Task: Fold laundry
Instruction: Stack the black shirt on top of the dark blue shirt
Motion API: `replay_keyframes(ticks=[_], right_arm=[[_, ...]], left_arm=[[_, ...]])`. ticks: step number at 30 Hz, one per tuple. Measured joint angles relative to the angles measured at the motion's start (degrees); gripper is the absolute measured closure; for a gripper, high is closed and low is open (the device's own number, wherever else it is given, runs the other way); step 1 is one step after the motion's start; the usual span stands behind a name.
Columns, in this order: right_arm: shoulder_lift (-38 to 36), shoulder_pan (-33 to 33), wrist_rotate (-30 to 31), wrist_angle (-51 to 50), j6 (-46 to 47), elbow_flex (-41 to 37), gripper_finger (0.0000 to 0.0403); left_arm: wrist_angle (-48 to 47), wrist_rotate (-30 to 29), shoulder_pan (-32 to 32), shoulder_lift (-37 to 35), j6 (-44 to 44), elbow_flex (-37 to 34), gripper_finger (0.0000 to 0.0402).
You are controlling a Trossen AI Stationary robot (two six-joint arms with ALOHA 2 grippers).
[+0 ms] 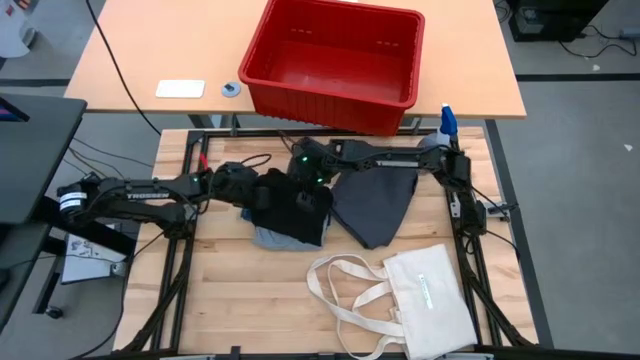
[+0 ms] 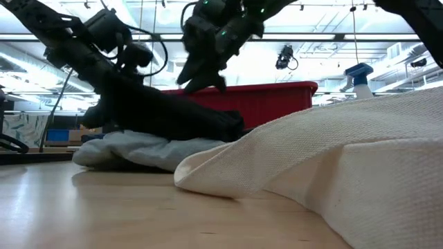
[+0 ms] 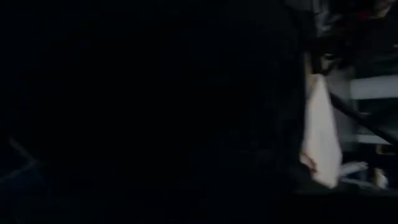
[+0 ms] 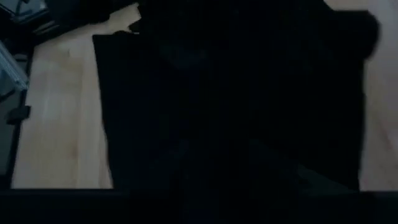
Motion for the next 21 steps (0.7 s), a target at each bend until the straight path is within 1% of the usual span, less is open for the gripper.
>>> replay_keyframes(ticks=[1,2,4,7,11,13,16,19,21], right_arm=[[-1.15,-0.39,0.12,-1.63,0.0,0.0,0.0238],[-2.49,-0.82,0.72,-3.32,-0.11,0.0,0.0238],[-5.04,-1.71,2.43,-6.66,-0.28,0.0,0.0239],[-8.94,-3.13,1.89,-11.23,-0.29,0.0,0.0239],[-14.13,-3.85,1.16,-18.47,-1.95,0.06,0.0239],[-16.4,-3.86,1.18,-21.27,-2.8,-0.92,0.0239],[-20.7,-4.41,1.23,-21.67,-1.81,-4.6,0.0239],[-25.83,-5.49,1.52,-21.33,-0.1,-9.47,0.0239],[-29.09,-6.17,2.9,-21.68,1.74,-13.19,0.0239]], left_arm=[[0.65,0.75,0.34,-0.37,0.43,0.0,0.0328],[0.98,1.83,0.88,-1.02,0.62,0.0,0.0354],[0.9,4.04,2.55,-3.13,1.03,0.06,0.0353],[-1.89,7.55,5.09,-6.86,3.94,2.34,0.0353],[-2.0,12.41,6.48,-11.54,11.15,8.23,0.0353],[-1.86,13.21,6.44,-12.45,12.13,11.58,0.0353],[-1.79,12.89,6.4,-11.34,11.92,15.6,0.0353],[0.04,11.05,5.43,-7.18,11.27,18.03,0.0353],[2.65,10.7,4.75,-3.57,11.27,18.96,0.0353]])
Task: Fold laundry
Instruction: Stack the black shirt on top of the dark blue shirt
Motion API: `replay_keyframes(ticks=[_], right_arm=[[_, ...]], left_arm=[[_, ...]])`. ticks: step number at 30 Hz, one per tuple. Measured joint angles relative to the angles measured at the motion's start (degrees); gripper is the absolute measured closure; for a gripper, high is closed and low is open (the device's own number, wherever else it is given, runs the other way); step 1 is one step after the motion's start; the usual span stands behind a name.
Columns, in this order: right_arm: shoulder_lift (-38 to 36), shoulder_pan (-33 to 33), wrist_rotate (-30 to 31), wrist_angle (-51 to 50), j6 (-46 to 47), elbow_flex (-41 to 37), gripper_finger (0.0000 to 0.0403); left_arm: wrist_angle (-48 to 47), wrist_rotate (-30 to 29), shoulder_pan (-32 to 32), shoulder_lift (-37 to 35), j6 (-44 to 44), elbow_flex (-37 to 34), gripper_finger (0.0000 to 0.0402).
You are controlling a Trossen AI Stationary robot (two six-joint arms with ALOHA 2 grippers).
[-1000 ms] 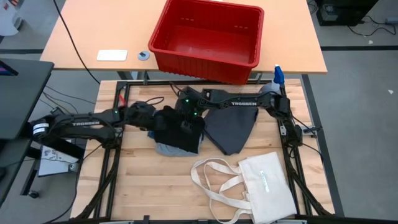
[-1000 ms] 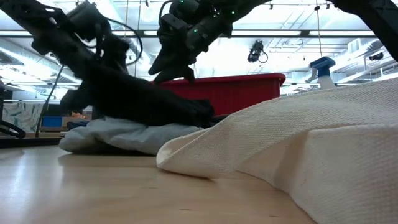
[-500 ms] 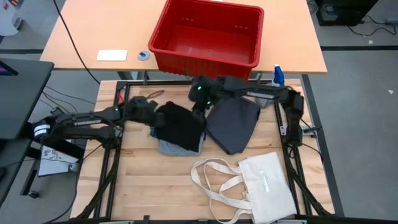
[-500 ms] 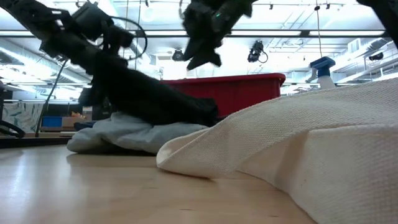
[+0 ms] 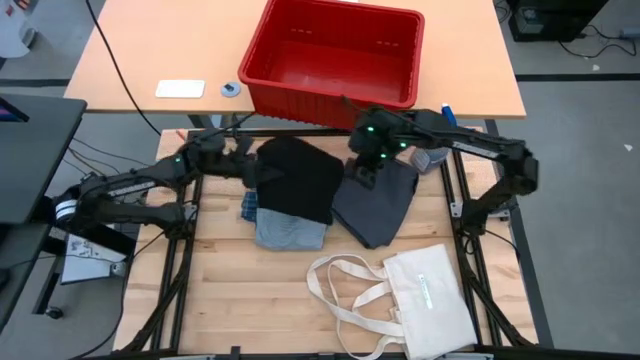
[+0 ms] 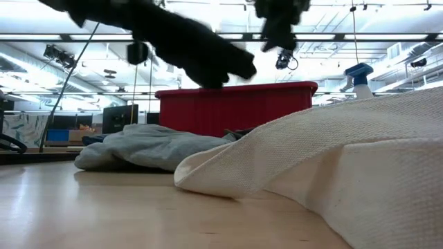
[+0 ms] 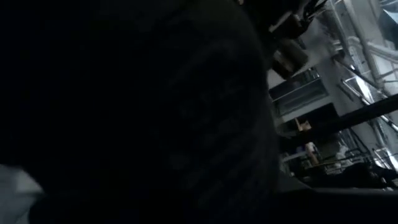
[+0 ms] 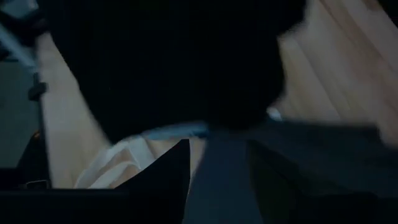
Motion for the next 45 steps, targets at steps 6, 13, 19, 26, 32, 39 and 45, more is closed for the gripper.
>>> replay_keyframes(ticks=[6,13,19,26,32,39,45], right_arm=[[-10.98,-0.13,6.92,-2.15,7.04,-7.7,0.0239],[-20.9,-0.31,14.36,-2.25,13.03,-10.66,0.0239],[-24.57,-0.44,17.17,-2.35,15.06,-10.7,0.0239],[-25.2,-0.44,17.27,-5.22,15.64,-10.72,0.0239],[-25.69,-0.42,17.1,-6.8,15.47,-10.72,0.0239],[-26.06,-0.42,16.61,-6.78,15.0,-10.72,0.0239],[-26.11,-0.42,16.56,-6.75,16.11,-10.72,0.0239]], left_arm=[[13.8,-2.37,-1.34,14.57,-5.05,4.14,0.0353],[26.23,-17.66,-5.27,33.31,-10.11,14.25,0.0352],[29.75,-32.11,-8.64,47.34,-11.3,28.64,0.035],[27.69,-49.49,-14.06,58.62,-14.33,43.05,0.0349],[25.63,-72.09,-19.99,63.08,-21.61,46.69,0.035],[32.4,-83.57,-24.37,75.2,-36.22,46.83,0.0343],[42.43,-84.58,-25.97,84.91,-40.36,46.88,0.034]])
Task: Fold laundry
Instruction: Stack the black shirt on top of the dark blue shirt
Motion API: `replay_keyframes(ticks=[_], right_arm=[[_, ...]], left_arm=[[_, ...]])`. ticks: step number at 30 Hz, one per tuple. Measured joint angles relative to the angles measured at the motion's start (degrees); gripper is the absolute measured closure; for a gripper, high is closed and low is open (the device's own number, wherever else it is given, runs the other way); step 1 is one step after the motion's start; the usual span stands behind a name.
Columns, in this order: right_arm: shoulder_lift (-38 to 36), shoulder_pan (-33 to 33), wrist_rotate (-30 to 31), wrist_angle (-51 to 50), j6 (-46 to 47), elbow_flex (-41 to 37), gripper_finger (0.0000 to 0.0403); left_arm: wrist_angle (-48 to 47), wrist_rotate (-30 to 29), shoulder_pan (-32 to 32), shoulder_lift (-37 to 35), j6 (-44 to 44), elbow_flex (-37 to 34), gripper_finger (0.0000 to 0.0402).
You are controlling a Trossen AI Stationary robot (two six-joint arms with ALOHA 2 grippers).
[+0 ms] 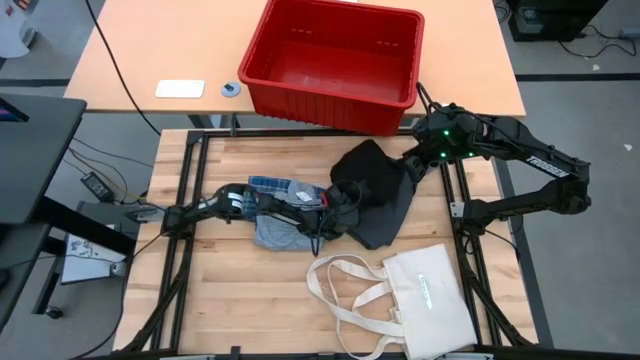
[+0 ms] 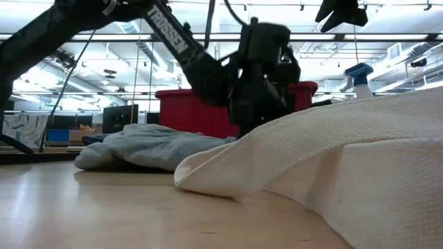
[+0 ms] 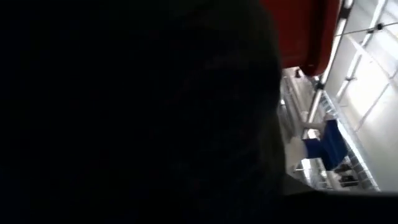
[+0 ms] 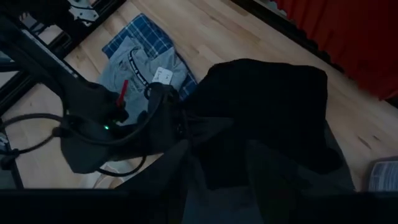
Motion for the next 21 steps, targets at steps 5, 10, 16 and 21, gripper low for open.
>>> replay_keyframes(ticks=[5,10,16,21], right_arm=[[0.0,0.11,-0.01,0.03,0.35,0.0,0.0239],[0.02,0.11,-0.25,0.11,0.37,0.0,0.0239],[0.02,0.11,-0.8,0.31,0.26,0.0,0.0239],[0.04,0.11,-0.82,0.28,-0.13,0.0,0.0239]], left_arm=[[-0.81,3.18,-1.45,0.39,4.11,0.15,0.0334],[3.73,12.74,-2.43,0.04,15.69,-0.02,0.0283],[4.22,14.78,-3.86,-2.77,17.15,-0.06,0.0194],[3.1,16.26,-3.99,-5.01,19.66,-0.15,0.0154]])
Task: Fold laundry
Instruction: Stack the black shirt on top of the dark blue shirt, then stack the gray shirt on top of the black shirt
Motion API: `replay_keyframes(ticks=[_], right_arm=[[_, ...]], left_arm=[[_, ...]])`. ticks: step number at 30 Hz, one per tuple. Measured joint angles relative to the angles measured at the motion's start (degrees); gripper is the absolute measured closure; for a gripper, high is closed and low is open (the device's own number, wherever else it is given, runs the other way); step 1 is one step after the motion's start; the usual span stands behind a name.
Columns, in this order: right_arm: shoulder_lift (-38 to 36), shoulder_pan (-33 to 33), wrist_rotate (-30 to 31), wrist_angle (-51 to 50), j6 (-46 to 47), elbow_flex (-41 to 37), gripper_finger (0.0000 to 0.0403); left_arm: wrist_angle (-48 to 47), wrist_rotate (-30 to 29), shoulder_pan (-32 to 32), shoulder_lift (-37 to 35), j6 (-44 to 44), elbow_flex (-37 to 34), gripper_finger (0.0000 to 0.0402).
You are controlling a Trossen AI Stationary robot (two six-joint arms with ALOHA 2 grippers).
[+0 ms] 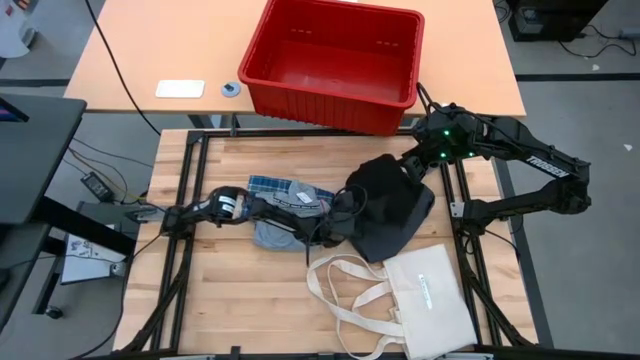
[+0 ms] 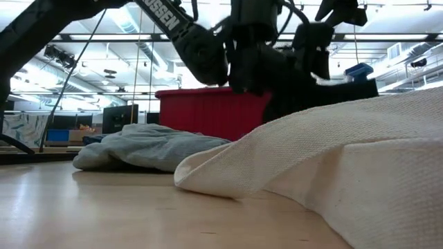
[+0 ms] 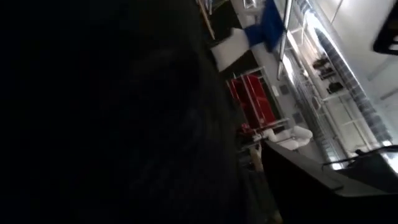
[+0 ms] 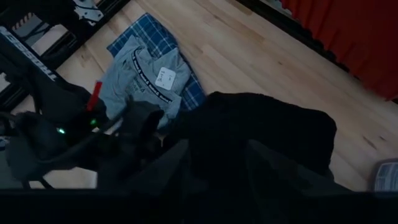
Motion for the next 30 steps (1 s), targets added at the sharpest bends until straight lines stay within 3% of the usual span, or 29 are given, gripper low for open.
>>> replay_keyframes(ticks=[6,13,17,22,26,30], right_arm=[[0.02,0.0,-0.17,0.0,-1.07,0.0,0.0239],[0.02,0.0,-1.44,0.15,-3.49,0.0,0.0239],[0.02,-0.02,-3.01,1.58,-5.38,0.0,0.0239],[0.02,-0.02,-4.12,4.6,-6.01,0.0,0.0239],[0.28,0.05,-6.45,4.78,-6.5,-0.03,0.0239],[0.46,1.28,-7.41,9.35,-6.71,-4.61,0.0239]], left_arm=[[-10.68,8.01,-1.97,-5.9,-3.59,0.0,0.0146],[-49.62,6.93,-6.89,-15.18,-10.84,-0.02,0.0163],[-64.32,5.94,-8.82,-20.56,-9.41,0.0,0.0175],[-78.88,10.76,-8.54,-26.74,-7.55,-0.08,0.0184],[-90.27,4.05,-10.75,-34.66,-7.2,0.13,0.0197],[-104.61,4.43,-12.96,-38.99,-2.57,-0.34,0.0215]])
